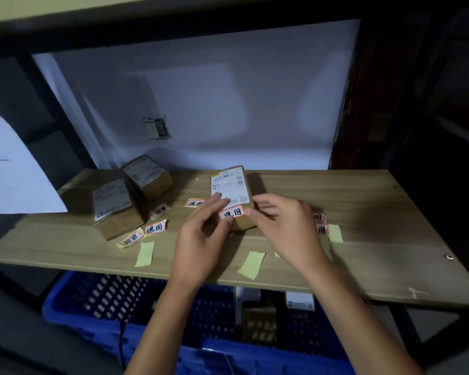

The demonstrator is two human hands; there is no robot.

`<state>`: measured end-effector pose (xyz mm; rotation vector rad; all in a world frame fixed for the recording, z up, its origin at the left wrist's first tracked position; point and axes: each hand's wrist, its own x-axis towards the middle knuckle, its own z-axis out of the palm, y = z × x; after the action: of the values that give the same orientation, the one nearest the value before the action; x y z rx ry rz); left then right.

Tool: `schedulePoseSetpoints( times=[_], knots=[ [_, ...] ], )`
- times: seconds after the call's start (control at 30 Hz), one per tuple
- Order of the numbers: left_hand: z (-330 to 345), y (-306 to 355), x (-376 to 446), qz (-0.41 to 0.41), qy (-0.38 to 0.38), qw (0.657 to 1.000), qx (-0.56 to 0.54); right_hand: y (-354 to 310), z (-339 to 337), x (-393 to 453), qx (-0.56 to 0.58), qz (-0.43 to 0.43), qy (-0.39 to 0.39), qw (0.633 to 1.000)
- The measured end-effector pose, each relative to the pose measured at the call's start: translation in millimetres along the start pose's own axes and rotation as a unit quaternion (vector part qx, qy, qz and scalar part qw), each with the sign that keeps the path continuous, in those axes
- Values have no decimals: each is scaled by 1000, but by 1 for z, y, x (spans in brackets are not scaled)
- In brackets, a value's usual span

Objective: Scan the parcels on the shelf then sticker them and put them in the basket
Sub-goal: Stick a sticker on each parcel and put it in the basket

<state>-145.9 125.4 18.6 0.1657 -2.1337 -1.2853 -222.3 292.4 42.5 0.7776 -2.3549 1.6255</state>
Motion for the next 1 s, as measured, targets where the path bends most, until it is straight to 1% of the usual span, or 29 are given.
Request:
schedulePoseSetpoints(
  times=[0.17,0.3,0.43,0.5,0.6,0.7,0.83,0.93,1.0],
  knots=[
    [-25,35,-27,-6,31,996,-85,-34,0,-34,78,47,32,995],
    [-59,61,-60,0,65,992,-112,-79,0,-74,95,65,51,992],
    [-89,70,-108,2,73,994,-84,-109,4,-119,127,92,43,987],
    [-99,69,-136,16,87,995,-54,-114,7,-146,134,105,55,984],
    [-110,65,-178,33,106,994,4,-116,19,-189,117,112,76,984],
    [-119,64,-209,33,101,993,45,-115,28,-223,92,133,69,985],
    [-119,52,-213,-45,71,996,24,-102,36,-226,77,174,42,981],
    [-112,38,-197,-94,50,994,11,-91,44,-209,76,181,27,980],
    [-106,26,-183,-120,19,992,20,-84,47,-194,79,186,9,979]
  ],
)
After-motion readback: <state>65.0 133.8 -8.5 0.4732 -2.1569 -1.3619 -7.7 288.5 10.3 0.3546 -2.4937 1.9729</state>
